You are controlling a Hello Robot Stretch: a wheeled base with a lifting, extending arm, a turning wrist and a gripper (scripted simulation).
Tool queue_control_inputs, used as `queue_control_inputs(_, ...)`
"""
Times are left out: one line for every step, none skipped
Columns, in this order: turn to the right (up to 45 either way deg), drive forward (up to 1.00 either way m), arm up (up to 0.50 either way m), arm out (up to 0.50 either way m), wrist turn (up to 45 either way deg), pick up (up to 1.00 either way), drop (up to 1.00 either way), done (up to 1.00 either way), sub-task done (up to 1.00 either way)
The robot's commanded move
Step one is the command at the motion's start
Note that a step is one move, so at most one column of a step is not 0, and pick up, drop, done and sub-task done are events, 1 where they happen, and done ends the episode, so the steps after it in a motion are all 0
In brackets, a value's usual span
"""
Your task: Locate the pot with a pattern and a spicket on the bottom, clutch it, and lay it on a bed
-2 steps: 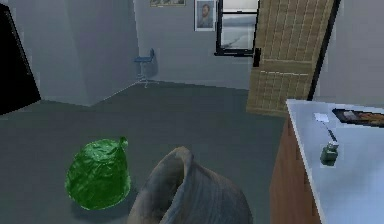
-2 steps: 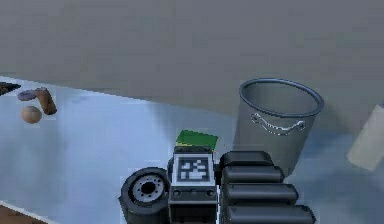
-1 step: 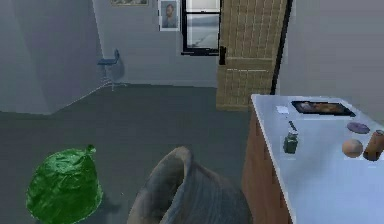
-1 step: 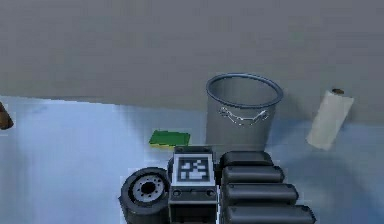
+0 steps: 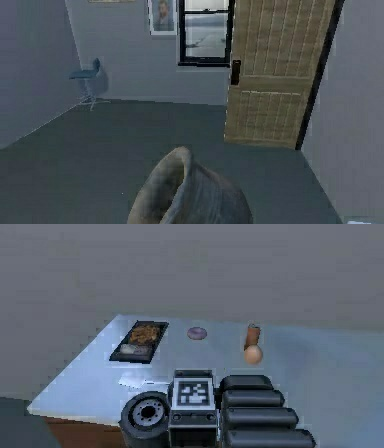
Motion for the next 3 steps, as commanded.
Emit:
queue_control_inputs(3.0, 0.0, 0.0, 0.0, 0.0, 0.0, 0.0, 0.0, 0.0)
queue_control_inputs(-45.0, 0.0, 0.0, 0.0, 0.0, 0.0, 0.0, 0.0, 0.0)
queue_control_inputs(-45.0, 0.0, 0.0, 0.0, 0.0, 0.0, 0.0, 0.0, 0.0)
